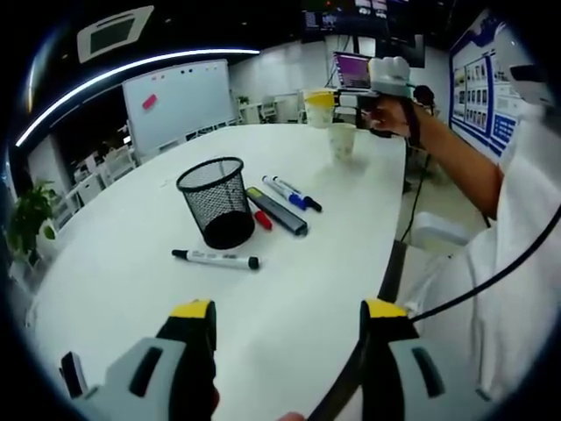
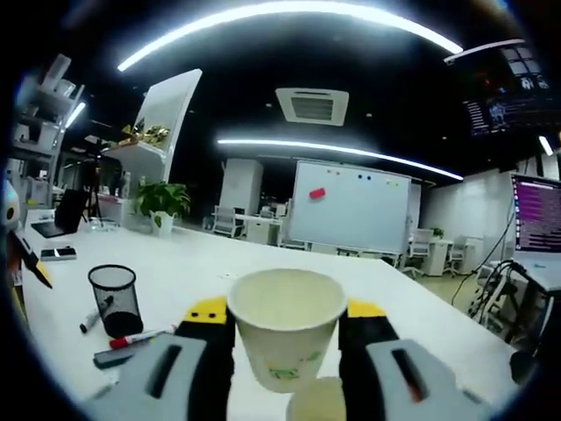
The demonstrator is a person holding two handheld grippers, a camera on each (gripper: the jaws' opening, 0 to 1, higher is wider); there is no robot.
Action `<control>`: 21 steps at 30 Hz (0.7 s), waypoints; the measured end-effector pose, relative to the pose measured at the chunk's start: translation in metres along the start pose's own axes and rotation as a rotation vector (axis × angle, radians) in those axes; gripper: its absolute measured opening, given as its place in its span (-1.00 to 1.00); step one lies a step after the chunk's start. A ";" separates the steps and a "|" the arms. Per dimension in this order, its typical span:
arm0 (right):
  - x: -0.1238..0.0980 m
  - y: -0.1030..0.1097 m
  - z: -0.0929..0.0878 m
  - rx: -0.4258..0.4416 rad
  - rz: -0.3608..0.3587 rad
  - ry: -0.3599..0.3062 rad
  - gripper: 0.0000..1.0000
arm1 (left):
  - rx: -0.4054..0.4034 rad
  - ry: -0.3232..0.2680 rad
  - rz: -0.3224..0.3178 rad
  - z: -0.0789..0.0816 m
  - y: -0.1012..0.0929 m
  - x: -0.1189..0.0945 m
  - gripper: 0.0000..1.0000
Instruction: Place the scattered laser pointers and whiteboard markers into the pen holder and stack the scattered paper cups together
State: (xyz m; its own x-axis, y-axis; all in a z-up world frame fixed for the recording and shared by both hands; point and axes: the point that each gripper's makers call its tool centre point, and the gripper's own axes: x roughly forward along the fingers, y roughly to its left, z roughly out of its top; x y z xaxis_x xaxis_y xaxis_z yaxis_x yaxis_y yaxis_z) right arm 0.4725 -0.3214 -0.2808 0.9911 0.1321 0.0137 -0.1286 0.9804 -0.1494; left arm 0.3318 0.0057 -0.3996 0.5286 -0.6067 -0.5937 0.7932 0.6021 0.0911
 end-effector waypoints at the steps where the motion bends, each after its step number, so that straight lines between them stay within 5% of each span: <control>1: -0.001 -0.002 0.001 0.000 -0.002 0.000 -0.05 | 0.001 0.000 -0.001 0.000 0.000 0.000 0.35; 21: -0.008 -0.021 -0.005 0.012 -0.044 0.022 -0.05 | 0.006 -0.006 -0.002 0.003 -0.001 -0.001 0.35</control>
State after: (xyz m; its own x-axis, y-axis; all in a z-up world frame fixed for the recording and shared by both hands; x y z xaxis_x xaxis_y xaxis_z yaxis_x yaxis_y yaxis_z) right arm 0.4672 -0.3438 -0.2828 0.9963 0.0858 -0.0016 -0.0852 0.9868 -0.1377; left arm 0.3311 0.0041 -0.3968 0.5293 -0.6108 -0.5889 0.7957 0.5982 0.0948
